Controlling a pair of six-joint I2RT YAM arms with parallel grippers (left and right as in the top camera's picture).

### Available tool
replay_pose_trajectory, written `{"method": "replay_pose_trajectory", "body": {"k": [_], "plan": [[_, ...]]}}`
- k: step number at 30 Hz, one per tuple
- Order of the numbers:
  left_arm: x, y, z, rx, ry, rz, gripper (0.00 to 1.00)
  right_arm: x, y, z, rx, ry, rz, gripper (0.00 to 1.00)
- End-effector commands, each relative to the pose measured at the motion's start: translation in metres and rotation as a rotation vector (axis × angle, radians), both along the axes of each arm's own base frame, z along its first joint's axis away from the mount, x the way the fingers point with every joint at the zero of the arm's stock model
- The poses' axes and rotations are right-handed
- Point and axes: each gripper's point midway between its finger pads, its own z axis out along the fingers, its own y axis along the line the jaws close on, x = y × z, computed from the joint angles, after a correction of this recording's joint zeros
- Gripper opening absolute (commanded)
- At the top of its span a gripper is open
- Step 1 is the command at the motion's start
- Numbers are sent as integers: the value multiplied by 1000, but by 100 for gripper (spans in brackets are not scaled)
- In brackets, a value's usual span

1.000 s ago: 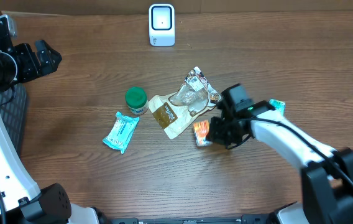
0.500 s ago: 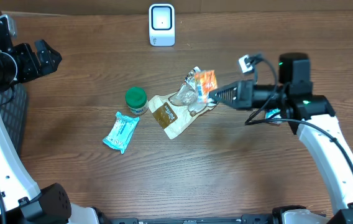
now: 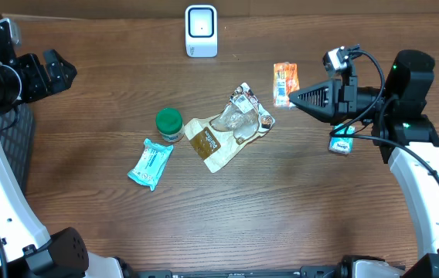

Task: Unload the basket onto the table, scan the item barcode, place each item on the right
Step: 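Lift the orange pack and raise it upright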

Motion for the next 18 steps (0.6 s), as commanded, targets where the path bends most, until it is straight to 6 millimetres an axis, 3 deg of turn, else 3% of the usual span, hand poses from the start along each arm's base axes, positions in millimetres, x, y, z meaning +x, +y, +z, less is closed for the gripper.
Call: {"method": "replay_pose_trajectory", "body": {"k": [1,8,12,18], "plan": [[0,-3,7,13,-25,-22,100,-3,0,7,10,36,14,4],[0,-3,7,13,-25,-22,100,7,-1,3,-14,0,-45,4],[0,-3,7,13,-25,-22,99,11,8,-3,-41,-66,-57,4],[0,-3,7,13,-25,-23,100,19,34,-43,-171,-6,-125,4]]}}
